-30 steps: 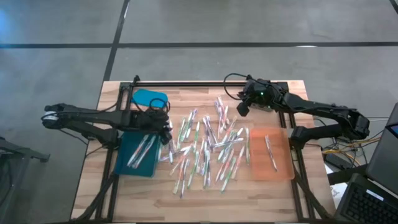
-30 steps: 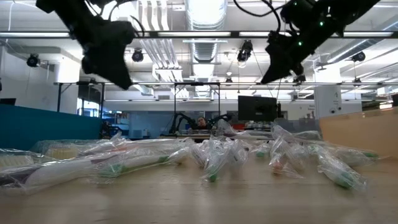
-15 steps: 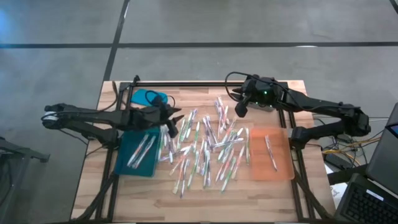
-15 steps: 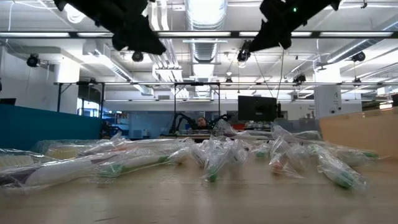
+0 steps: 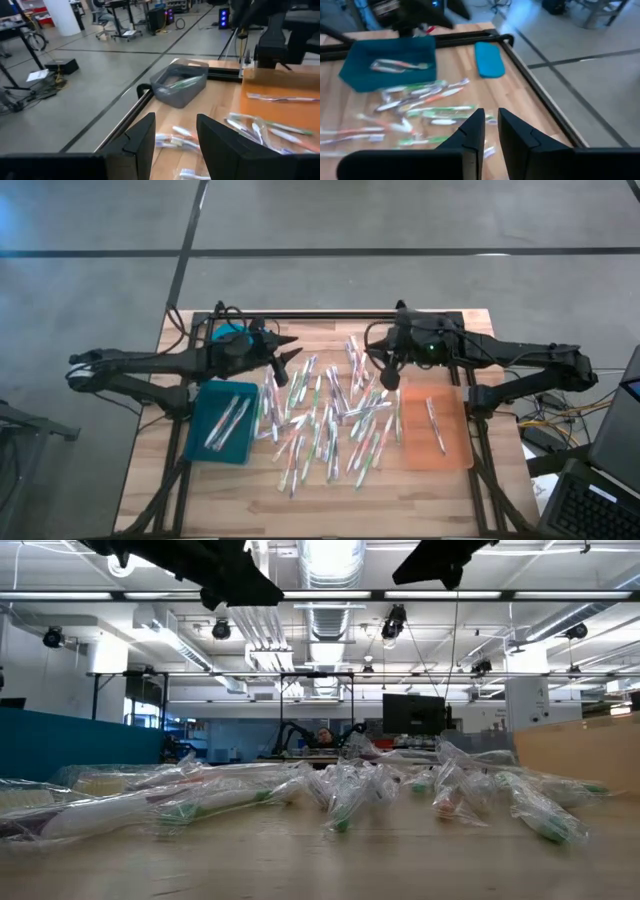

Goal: Pick & Place Toothbrushes
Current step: Put the purple toothbrush into the orange bin

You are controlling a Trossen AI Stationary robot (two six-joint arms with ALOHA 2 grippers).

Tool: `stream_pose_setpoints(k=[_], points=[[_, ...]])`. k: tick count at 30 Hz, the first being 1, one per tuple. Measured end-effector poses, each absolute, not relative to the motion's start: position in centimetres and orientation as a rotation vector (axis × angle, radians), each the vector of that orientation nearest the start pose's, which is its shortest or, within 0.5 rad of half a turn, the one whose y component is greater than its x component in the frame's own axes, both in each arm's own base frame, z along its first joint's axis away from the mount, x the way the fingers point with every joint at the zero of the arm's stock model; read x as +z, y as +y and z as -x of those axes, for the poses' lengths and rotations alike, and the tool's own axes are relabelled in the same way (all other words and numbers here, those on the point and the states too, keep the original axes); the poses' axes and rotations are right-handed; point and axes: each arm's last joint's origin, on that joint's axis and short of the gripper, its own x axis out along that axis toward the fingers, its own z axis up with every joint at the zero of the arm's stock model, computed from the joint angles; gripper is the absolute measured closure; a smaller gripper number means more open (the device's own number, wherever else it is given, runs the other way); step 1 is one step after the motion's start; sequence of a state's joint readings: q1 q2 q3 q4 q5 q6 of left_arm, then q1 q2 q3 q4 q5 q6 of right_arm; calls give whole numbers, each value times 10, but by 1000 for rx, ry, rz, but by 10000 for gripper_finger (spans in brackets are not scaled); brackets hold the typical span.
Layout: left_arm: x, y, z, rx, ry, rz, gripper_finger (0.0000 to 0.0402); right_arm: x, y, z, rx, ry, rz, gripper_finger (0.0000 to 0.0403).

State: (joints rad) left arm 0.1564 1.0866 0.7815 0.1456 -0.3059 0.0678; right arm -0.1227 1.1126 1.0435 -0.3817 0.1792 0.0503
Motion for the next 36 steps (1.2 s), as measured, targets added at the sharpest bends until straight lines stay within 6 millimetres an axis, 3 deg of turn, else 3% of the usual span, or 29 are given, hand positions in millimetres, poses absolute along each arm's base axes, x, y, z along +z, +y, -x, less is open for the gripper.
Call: stream_pose_setpoints(k=[11, 20, 29, 36], points=[[287, 75, -248, 474, 255, -66, 252, 324, -7, -236, -213, 535, -33, 365], [261, 93, -263, 479, 350, -45, 252, 304, 1, -239, -270, 681, -30, 365], [248, 99, -270, 489, 390, -42, 252, 270, 5, -254, -261, 962, 19, 365], [244, 100, -272, 489, 402, -42, 252, 259, 13, -264, -183, 1055, 25, 365]])
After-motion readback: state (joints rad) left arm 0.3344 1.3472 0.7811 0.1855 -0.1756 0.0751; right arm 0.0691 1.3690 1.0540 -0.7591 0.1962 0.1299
